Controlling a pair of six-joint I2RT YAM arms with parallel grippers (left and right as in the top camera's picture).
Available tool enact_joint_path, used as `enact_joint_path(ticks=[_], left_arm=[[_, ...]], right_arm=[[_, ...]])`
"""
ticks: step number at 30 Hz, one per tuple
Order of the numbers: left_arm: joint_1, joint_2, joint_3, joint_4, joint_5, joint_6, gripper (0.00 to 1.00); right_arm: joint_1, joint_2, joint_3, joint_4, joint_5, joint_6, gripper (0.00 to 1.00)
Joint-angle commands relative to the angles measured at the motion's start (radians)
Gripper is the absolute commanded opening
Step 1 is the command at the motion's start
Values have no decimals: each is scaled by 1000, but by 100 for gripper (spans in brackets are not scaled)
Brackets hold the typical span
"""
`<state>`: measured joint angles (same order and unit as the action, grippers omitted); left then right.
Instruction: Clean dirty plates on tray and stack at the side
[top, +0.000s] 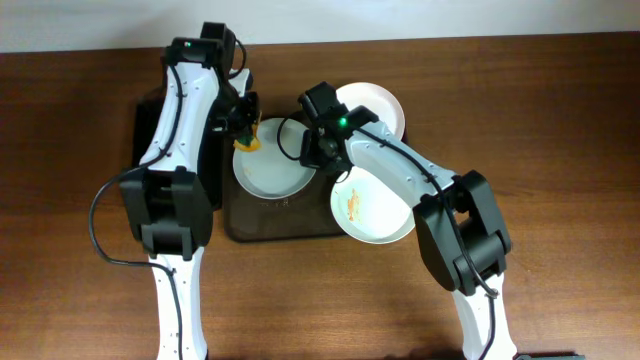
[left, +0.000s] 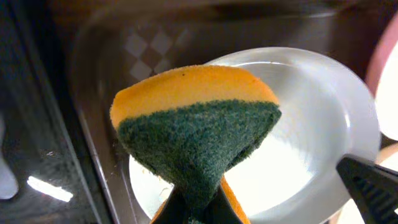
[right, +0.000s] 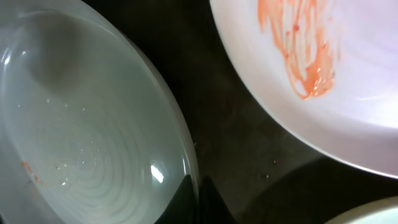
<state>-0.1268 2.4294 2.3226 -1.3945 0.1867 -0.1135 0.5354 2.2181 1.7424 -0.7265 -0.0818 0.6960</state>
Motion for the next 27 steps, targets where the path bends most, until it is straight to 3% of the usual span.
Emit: enact_joint_path(ticks=[1, 7, 21, 27], left_arm=[[2, -6, -92, 40, 18, 8, 1], [2, -6, -208, 74, -84, -68, 1], [-104, -6, -476, 212, -66, -119, 1], [-114, -6, -548, 200, -49, -117, 1]], right_arm=[[-14, 16, -11, 10, -23, 1, 4], [-16, 16, -11, 22, -24, 1, 4], [-33, 16, -11, 28, -23, 1, 4], [-33, 16, -11, 29, -23, 1, 4]])
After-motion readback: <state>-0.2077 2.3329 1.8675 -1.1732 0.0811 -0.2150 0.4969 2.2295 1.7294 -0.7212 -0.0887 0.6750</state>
